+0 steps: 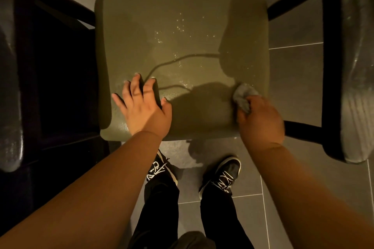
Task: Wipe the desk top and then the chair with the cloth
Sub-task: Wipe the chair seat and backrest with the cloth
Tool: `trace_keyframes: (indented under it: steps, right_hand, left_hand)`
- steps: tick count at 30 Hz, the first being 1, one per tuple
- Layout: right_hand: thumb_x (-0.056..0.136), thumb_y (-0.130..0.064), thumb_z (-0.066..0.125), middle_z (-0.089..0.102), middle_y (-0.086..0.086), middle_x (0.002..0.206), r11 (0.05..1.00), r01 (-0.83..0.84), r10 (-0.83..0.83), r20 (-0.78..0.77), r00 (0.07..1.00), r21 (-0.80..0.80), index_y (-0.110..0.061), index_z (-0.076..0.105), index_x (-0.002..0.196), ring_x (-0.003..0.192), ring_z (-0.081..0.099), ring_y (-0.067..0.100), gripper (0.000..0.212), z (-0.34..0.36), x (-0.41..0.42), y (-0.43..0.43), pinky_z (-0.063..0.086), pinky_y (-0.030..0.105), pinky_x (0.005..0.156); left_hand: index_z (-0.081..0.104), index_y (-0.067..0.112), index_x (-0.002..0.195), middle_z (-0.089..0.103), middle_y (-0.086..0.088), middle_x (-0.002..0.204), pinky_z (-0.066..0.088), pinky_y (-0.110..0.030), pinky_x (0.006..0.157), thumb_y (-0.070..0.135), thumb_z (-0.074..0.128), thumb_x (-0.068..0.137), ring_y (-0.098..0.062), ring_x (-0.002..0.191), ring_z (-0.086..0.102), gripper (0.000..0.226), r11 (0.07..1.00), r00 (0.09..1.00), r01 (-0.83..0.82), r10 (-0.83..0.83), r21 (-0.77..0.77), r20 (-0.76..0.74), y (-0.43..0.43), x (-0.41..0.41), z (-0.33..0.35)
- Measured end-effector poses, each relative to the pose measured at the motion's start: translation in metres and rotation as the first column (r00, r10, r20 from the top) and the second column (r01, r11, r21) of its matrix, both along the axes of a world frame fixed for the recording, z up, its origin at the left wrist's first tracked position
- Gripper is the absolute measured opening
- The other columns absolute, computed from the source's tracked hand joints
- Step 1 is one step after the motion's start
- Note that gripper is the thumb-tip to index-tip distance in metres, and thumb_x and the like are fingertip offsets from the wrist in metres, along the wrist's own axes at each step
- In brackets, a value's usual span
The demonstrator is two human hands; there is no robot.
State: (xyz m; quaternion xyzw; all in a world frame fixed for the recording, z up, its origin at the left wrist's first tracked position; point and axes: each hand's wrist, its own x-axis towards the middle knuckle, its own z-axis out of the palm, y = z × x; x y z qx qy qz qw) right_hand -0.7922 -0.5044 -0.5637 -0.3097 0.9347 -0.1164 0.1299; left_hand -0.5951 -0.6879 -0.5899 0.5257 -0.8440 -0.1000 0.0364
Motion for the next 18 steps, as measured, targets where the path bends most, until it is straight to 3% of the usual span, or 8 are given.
trace_keyframes:
  steps: [3,5,7,9,11,14,16,18]
  right_hand:
    - [0.089,-0.032,0.058,0.068,0.012,0.101,0.985,0.008,0.005,0.072,0.997,-0.175,-0.013,0.069,0.106,0.09,0.063,0.035,0.028,-0.002,0.022,-0.017,0.039,0.03,0.068]
    - [0.086,-0.038,0.056,0.069,0.011,0.097,0.956,-0.163,0.191,0.097,0.977,-0.243,-0.014,0.071,0.105,0.083,0.065,0.033,0.034,0.0,0.048,-0.032,0.049,0.033,0.065]
    - [0.084,-0.037,0.062,0.068,0.009,0.091,0.905,-0.348,0.376,0.08,0.923,-0.246,-0.015,0.073,0.1,0.071,0.065,0.032,0.03,-0.001,0.065,-0.038,0.051,0.032,0.056]
    - [0.08,-0.031,0.078,0.068,0.009,0.09,0.892,-0.408,0.424,0.048,0.904,-0.194,-0.016,0.074,0.098,0.068,0.066,0.033,0.023,-0.004,0.058,-0.036,0.049,0.031,0.051]
    - [0.078,-0.026,0.084,0.069,0.012,0.093,0.935,-0.33,0.33,-0.015,0.944,-0.13,-0.014,0.073,0.1,0.071,0.067,0.035,0.026,-0.003,0.033,-0.03,0.05,0.032,0.053]
    - [0.092,-0.027,0.067,0.066,0.021,0.105,0.999,-0.034,0.032,-0.049,0.998,-0.041,-0.007,0.068,0.112,0.089,0.064,0.041,0.028,0.0,-0.005,-0.017,0.046,0.038,0.069]
    - [0.094,-0.026,0.061,0.064,0.022,0.11,0.987,0.156,-0.158,-0.046,0.986,-0.037,-0.006,0.065,0.117,0.097,0.06,0.041,0.03,0.0,-0.016,-0.015,0.036,0.035,0.073]
    - [0.095,-0.022,0.06,0.062,0.022,0.111,0.966,0.234,-0.238,-0.019,0.971,-0.111,-0.006,0.065,0.116,0.097,0.059,0.041,0.028,0.0,-0.008,-0.023,0.034,0.034,0.073]
  left_hand:
    - [0.05,0.022,0.142,0.036,-0.009,0.162,0.005,-0.067,0.125,0.039,0.054,0.089,-0.039,0.153,0.025,0.056,1.0,1.0,-0.008,0.007,-0.013,-0.022,0.0,0.001,-0.002]
    - [0.05,0.022,0.142,0.036,-0.009,0.162,0.005,-0.067,0.125,0.038,0.054,0.089,-0.039,0.153,0.026,0.056,0.999,1.0,-0.01,0.009,-0.03,-0.028,0.0,0.001,-0.003]
    - [0.051,0.021,0.142,0.037,-0.009,0.161,0.006,-0.067,0.125,0.038,0.055,0.088,-0.04,0.152,0.026,0.056,0.999,0.999,-0.004,0.003,-0.043,-0.038,0.001,0.001,-0.004]
    - [0.051,0.021,0.142,0.037,-0.01,0.162,0.006,-0.066,0.126,0.038,0.055,0.088,-0.04,0.152,0.027,0.057,0.999,0.999,-0.005,0.003,-0.05,-0.035,0.001,0.001,-0.005]
    - [0.051,0.021,0.142,0.037,-0.01,0.162,0.006,-0.066,0.126,0.038,0.055,0.088,-0.04,0.152,0.027,0.057,0.999,0.999,-0.006,0.004,-0.051,-0.033,0.001,0.001,-0.005]
    - [0.051,0.021,0.142,0.038,-0.01,0.161,0.006,-0.066,0.126,0.037,0.056,0.088,-0.04,0.152,0.027,0.057,0.998,0.999,-0.006,0.004,-0.055,-0.037,0.001,0.001,-0.005]
    - [0.05,0.021,0.142,0.038,-0.01,0.161,0.007,-0.066,0.125,0.037,0.056,0.088,-0.04,0.152,0.027,0.056,0.998,0.999,-0.007,0.004,-0.058,-0.042,0.001,0.0,-0.005]
    - [0.05,0.021,0.142,0.038,-0.01,0.161,0.006,-0.066,0.125,0.037,0.056,0.088,-0.041,0.152,0.027,0.056,0.998,0.999,-0.009,0.006,-0.057,-0.05,0.001,0.0,-0.006]
